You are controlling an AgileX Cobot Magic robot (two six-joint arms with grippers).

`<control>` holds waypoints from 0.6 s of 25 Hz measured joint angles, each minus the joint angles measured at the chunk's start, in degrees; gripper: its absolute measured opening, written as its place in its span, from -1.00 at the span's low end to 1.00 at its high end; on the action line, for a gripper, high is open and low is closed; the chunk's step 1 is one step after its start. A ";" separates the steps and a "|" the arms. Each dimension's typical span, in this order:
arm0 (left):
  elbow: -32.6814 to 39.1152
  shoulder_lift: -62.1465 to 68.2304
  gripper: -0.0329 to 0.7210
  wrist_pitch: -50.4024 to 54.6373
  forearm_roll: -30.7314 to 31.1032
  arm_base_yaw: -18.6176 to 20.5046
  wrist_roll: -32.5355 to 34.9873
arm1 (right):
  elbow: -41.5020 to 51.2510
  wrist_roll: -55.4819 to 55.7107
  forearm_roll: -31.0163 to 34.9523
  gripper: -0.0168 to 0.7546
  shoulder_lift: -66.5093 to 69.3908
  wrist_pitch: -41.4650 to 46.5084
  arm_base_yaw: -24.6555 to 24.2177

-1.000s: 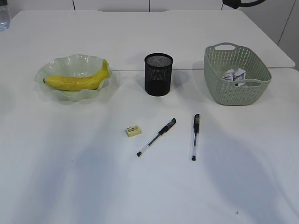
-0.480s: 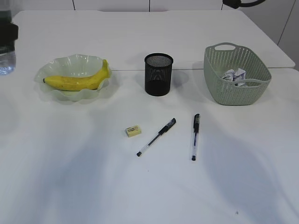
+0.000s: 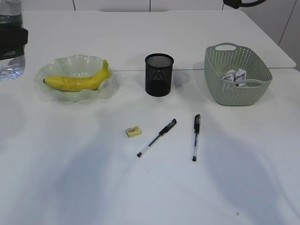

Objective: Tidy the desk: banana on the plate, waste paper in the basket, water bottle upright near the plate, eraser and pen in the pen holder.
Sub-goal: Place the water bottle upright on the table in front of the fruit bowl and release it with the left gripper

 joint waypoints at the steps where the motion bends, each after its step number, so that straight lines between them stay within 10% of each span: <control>1: 0.00 0.00 0.11 0.00 -0.08 0.00 -0.11 | 0.00 0.00 0.00 -0.28 0.00 0.00 0.00; 15: 0.00 4.81 0.11 12.69 1.49 4.85 3.02 | 0.00 0.00 -1.49 -0.28 0.00 0.00 0.00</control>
